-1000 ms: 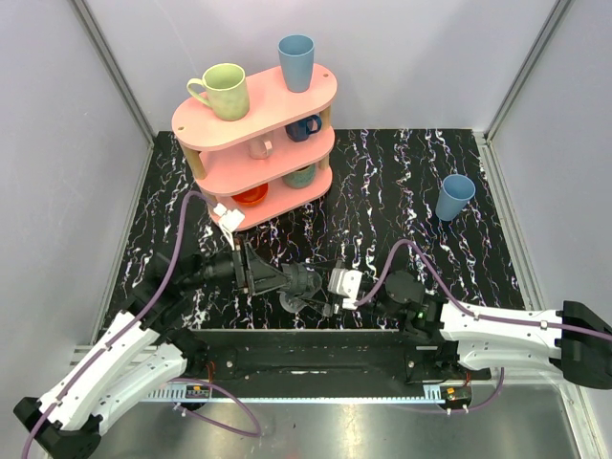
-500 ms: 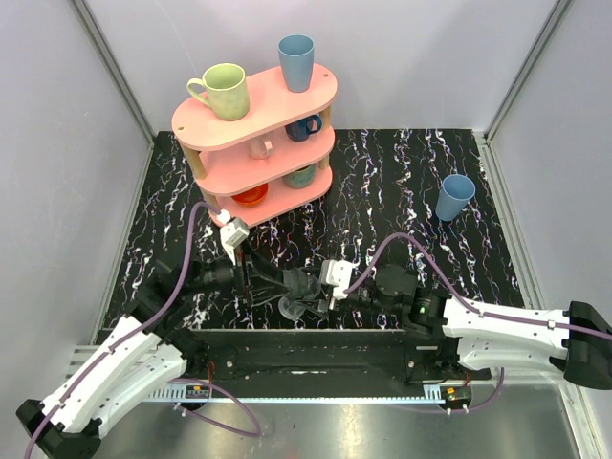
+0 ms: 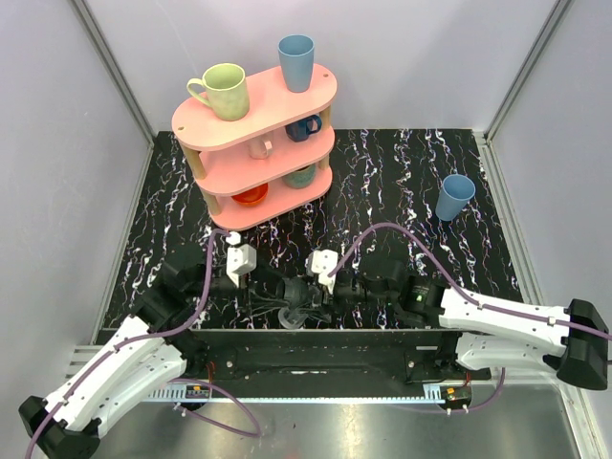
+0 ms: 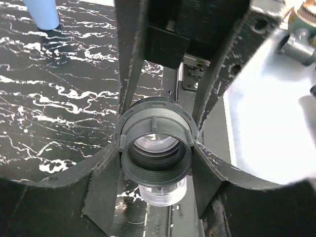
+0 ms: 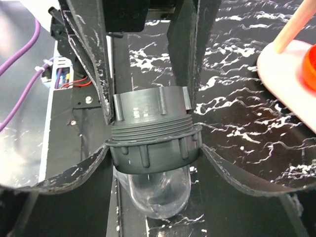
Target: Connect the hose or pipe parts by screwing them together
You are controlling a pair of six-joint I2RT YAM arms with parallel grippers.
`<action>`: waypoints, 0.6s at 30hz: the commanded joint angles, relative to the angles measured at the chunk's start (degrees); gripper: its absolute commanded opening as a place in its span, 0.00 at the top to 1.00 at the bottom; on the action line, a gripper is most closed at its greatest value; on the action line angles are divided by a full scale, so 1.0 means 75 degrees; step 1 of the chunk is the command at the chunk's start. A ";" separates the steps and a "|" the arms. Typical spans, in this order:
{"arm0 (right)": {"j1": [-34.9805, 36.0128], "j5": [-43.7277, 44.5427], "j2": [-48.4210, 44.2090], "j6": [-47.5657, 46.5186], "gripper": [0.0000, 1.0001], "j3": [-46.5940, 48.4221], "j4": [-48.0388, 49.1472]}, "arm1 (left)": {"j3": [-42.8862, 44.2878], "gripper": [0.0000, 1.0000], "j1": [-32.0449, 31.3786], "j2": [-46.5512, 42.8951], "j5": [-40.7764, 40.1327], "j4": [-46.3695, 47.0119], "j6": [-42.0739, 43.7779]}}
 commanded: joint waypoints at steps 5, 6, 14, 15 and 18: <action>-0.0660 -0.3187 0.0236 0.1687 1.00 0.1219 0.2391 | -0.0020 1.00 -0.0352 0.0367 0.1518 0.0915 0.2766; -0.0743 -0.3525 0.0248 0.1841 1.00 0.1289 0.2379 | -0.0020 1.00 -0.0352 0.0379 0.1589 0.0903 0.2872; -0.1177 -0.4312 0.0528 0.2264 1.00 0.1465 0.2216 | 0.0167 1.00 -0.0364 0.0660 0.1929 0.0377 0.3786; -0.1247 -0.4418 0.0622 0.2311 1.00 0.1512 0.2180 | 0.0202 1.00 -0.0364 0.0718 0.1999 0.0306 0.3845; -0.1283 -0.4863 0.0974 0.2440 1.00 0.1618 0.2133 | 0.0296 1.00 -0.0364 0.0778 0.2128 0.0083 0.4045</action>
